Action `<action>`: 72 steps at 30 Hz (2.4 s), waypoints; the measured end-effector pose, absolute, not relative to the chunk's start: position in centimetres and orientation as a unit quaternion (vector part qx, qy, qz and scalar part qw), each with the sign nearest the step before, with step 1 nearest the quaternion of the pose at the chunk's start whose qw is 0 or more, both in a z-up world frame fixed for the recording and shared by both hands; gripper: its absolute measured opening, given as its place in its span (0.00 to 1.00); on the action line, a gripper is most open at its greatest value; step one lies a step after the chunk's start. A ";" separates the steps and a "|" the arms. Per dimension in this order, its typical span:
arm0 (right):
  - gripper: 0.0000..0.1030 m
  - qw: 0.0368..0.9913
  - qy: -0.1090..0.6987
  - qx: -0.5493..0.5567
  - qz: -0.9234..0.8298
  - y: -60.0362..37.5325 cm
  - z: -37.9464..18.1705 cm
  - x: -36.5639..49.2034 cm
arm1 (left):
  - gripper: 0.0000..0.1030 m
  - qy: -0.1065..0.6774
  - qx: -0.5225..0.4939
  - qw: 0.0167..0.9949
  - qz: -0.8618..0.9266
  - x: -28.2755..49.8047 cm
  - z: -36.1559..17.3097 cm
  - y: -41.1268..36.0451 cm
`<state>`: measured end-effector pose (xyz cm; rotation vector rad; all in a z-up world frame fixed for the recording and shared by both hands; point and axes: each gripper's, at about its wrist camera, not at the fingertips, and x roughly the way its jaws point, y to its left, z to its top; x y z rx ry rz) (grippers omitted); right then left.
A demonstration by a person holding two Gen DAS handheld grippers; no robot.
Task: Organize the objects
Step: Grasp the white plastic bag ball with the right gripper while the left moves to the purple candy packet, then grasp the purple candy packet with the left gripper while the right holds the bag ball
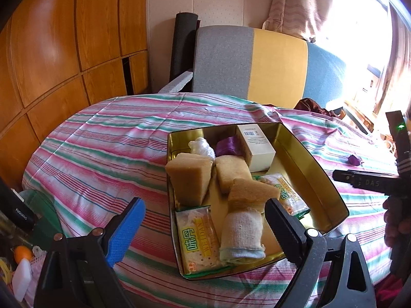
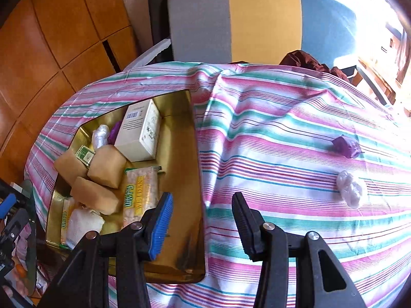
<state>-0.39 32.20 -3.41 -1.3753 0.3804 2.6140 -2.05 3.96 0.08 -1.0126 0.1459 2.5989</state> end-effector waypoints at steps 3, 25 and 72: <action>0.47 0.107 0.135 -0.457 0.873 35.0 -3.4 0.9 | 0.92 0.060 -0.355 0.180 0.916 -1.8 0.3 4.8; 0.61 0.230 0.260 -0.439 0.829 54.5 -6.7 6.8 | 0.92 0.110 -0.346 0.290 0.885 -1.1 1.5 15.1; 0.33 0.230 0.274 -0.458 0.814 58.9 -7.1 9.0 | 0.86 0.049 -0.604 0.374 0.702 -9.6 -9.2 53.8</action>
